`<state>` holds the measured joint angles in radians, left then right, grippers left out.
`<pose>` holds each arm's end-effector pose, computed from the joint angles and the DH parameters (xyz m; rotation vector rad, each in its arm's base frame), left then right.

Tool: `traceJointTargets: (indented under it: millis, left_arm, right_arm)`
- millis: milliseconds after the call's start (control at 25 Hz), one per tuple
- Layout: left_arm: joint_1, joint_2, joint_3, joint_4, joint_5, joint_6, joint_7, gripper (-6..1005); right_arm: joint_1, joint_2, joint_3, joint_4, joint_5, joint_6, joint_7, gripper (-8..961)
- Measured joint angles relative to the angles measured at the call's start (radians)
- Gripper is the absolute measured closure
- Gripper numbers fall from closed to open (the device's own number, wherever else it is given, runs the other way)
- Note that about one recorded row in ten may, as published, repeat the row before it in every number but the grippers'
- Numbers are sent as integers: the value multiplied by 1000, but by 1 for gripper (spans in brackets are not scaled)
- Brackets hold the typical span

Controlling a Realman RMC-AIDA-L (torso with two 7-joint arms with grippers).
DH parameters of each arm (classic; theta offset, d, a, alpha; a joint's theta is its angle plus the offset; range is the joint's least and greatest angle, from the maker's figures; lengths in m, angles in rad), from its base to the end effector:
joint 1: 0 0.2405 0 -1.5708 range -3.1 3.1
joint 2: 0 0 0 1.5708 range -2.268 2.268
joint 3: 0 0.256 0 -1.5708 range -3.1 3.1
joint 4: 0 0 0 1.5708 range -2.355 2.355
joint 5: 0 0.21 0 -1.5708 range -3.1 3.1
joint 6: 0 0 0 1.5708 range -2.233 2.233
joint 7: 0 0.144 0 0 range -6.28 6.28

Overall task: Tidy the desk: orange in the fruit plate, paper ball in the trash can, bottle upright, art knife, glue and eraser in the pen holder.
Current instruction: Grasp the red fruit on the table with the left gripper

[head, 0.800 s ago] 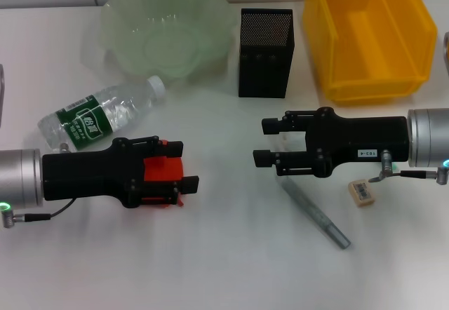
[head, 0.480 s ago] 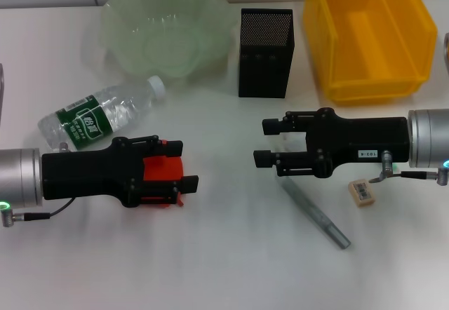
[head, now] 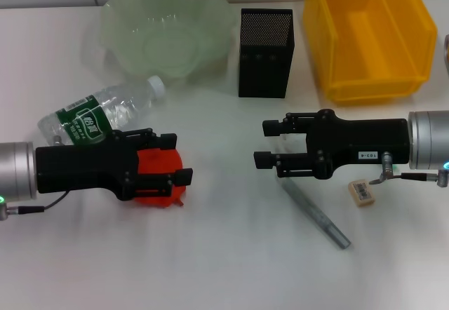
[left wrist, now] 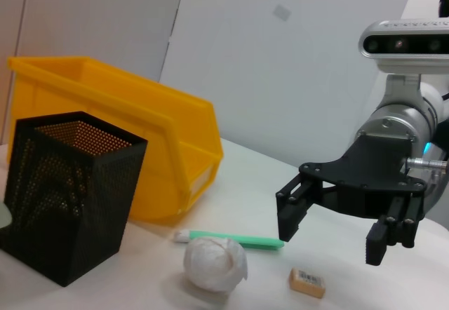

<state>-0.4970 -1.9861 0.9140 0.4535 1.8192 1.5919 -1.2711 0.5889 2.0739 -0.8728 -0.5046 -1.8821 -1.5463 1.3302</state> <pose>-0.2787 0.3011 -0.0123 -2.8489 -0.6404 -0.7573 0.2363 0.3233 -0.0389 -2.8856 0.5898 0.7801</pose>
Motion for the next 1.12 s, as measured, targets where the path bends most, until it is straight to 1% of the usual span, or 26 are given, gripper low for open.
traceJointTargets:
  millis: [40, 120, 240, 480, 920, 1120]
  left_arm:
    - [2, 4, 0, 8, 0, -4, -2, 245]
    - [4, 5, 0, 16, 0, -7, -4, 249]
    - [24, 7, 2, 66, 1, -30, -22, 255]
    - [47, 11, -1, 116, 60, -74, -51, 267]
    - [53, 10, 1, 119, 93, -120, -61, 290]
    - [54, 2, 0, 124, 130, -135, -64, 300]
  right_arm:
    - [0, 0, 0, 0, 0, 0, 0, 274]
    - [0, 0, 0, 0, 0, 0, 1, 275]
    - [-1, 0, 0, 0, 0, 0, 1, 276]
    - [-1, 0, 0, 0, 0, 0, 1, 278]
    - [-1, 0, 0, 2, 0, 0, 1, 281]
    - [0, 0, 0, 4, 0, 0, 1, 283]
